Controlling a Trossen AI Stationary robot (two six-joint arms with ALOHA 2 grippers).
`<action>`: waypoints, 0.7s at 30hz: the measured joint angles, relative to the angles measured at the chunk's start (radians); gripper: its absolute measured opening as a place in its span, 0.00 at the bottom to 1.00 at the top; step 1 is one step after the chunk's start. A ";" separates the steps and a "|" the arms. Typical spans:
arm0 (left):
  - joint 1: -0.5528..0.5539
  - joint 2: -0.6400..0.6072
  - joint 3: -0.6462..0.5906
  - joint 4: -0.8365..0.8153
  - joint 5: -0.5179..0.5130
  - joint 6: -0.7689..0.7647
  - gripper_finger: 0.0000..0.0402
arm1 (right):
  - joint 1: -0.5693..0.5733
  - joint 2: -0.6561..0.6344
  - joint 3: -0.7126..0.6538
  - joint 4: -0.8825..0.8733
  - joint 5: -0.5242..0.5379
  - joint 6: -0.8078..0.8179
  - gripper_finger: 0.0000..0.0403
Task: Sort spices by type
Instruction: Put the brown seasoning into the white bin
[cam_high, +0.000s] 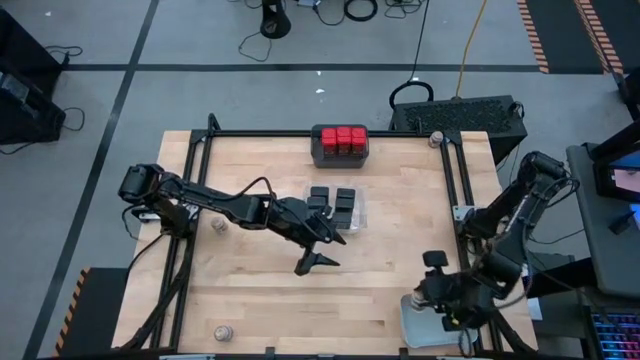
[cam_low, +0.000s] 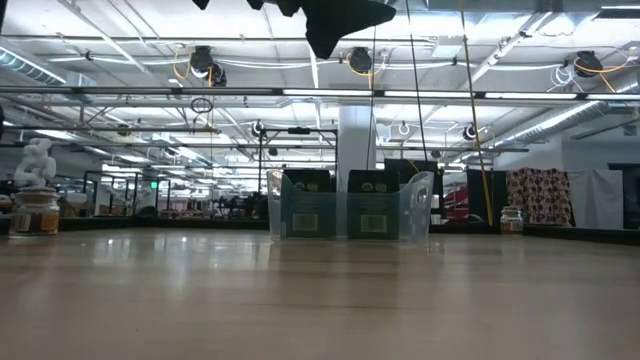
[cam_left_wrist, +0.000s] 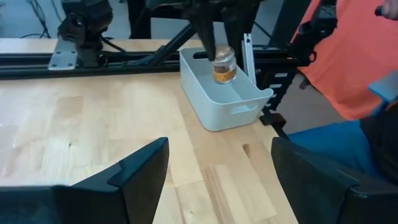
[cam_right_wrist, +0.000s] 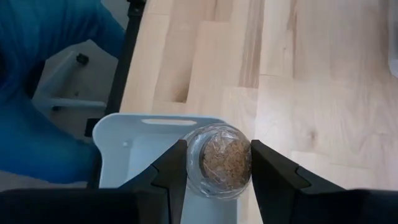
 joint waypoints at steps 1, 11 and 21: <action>-0.002 0.000 0.000 0.001 -0.010 -0.003 0.71 | 0.020 0.003 0.000 -0.003 0.022 0.016 0.33; -0.010 0.000 0.000 0.068 -0.091 -0.030 0.71 | 0.158 0.166 0.000 -0.004 0.130 0.065 0.33; -0.006 0.000 0.000 0.101 -0.128 -0.029 0.71 | 0.170 0.322 0.000 0.024 0.179 0.038 0.33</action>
